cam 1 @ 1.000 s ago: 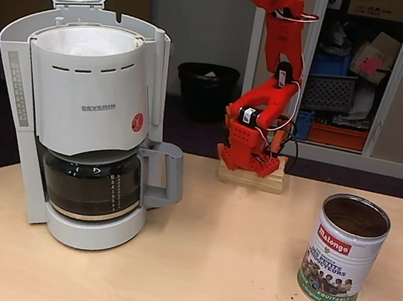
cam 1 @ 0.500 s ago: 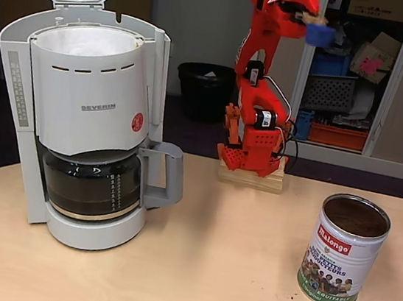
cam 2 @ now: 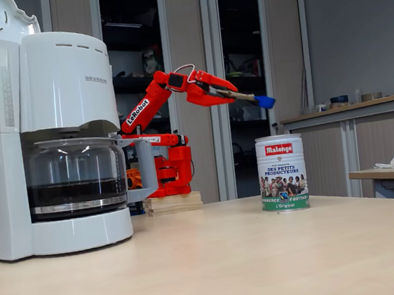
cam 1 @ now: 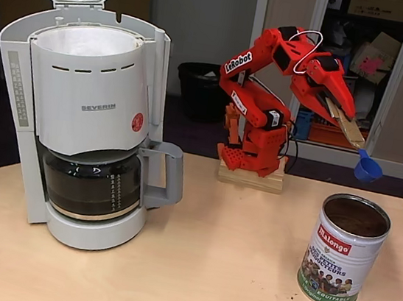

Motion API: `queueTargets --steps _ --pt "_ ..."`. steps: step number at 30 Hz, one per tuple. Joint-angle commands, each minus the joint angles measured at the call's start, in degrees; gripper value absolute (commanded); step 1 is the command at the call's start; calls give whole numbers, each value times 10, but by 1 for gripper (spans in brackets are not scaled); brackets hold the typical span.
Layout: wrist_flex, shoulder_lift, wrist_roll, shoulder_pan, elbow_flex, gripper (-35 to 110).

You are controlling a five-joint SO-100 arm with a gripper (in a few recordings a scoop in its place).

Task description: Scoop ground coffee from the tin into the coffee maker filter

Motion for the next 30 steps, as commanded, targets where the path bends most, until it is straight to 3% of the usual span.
queueTargets --steps 1,13,30 --pt "-21 26 12 -5 44 0" --pt "-44 23 95 -15 107 0" --pt "-13 -109 62 14 31 0"
